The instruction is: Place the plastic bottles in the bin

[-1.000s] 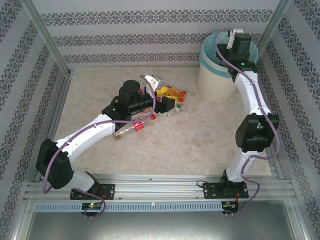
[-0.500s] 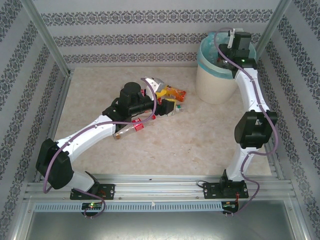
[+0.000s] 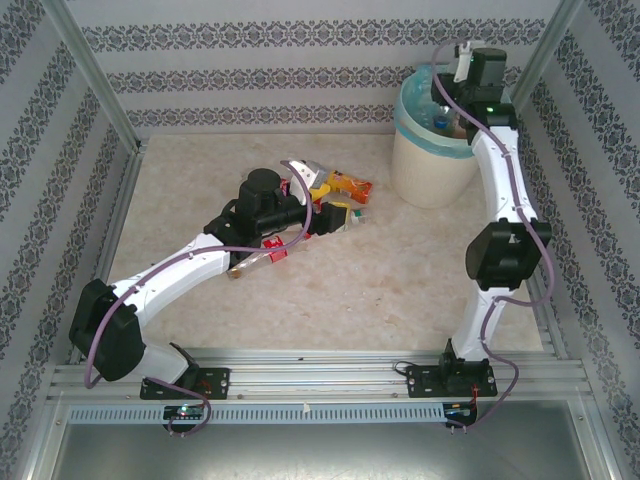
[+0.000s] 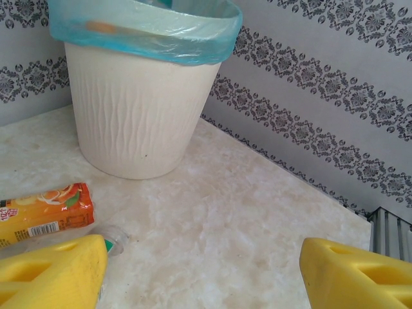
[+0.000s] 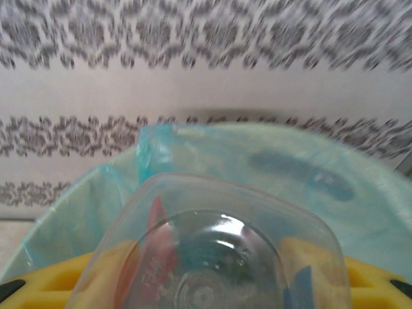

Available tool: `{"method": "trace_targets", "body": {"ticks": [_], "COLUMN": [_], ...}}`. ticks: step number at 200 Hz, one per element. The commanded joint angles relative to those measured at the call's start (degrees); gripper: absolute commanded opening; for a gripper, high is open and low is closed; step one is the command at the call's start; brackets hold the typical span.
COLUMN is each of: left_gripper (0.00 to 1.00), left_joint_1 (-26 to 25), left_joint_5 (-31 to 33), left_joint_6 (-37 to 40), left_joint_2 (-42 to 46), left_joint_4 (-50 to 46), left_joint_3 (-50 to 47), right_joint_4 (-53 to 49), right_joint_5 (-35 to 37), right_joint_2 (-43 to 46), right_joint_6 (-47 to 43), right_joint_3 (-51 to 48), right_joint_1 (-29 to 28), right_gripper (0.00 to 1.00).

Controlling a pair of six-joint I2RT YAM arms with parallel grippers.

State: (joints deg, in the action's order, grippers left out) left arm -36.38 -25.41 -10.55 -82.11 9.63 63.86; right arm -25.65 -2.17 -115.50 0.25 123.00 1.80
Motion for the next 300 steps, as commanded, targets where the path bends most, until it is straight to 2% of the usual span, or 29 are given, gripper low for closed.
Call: {"method": "trace_targets", "body": {"ticks": [1,40,81,125,177,227,249,270,300], "left_gripper": [0.79,0.79,0.79,0.79,0.79,0.78,0.78,0.78,0.78], "left_joint_1": [-0.6,-0.6,-0.6,-0.6,-0.5,-0.6,-0.7,-0.8,-1.0], "left_joint_5": [0.0,0.2,0.0,-0.1,-0.2,-1.4,-1.7,-1.6,-1.5], "left_joint_6": [0.7,1.0,0.5,0.7,-0.5,-2.4,-2.6,-2.7,-2.5], "left_joint_2": [1.8,1.8,1.3,0.9,1.1,0.9,0.5,0.5,0.6], "left_joint_4": [1.3,1.1,1.4,1.2,2.4,2.9,2.9,3.0,3.0], "left_joint_3": [-0.3,-0.4,-0.4,0.1,-0.7,-0.2,-0.1,-0.4,-0.6], "right_joint_4": [-3.4,-6.1,-8.0,-8.1,-9.7,-6.3,-5.0,-4.1,-4.6], "right_joint_5": [-1.6,1.8,1.7,1.1,10.3,23.6,26.5,26.1,21.0], "right_joint_2": [-3.4,-6.8,-8.5,-4.5,-2.7,-5.3,-7.4,-9.0,-10.6], "right_joint_6": [0.8,-1.6,-1.5,0.7,-4.2,-8.1,-8.7,-7.9,-3.9], "right_joint_3": [0.1,0.5,0.3,3.1,13.8,15.3,15.9,15.6,13.8], "right_joint_1": [-1.0,-0.8,0.3,0.1,-1.1,-0.4,0.3,1.2,2.8], "right_gripper": [0.55,0.56,0.56,0.56,0.55,0.56,0.56,0.56,0.56]}}
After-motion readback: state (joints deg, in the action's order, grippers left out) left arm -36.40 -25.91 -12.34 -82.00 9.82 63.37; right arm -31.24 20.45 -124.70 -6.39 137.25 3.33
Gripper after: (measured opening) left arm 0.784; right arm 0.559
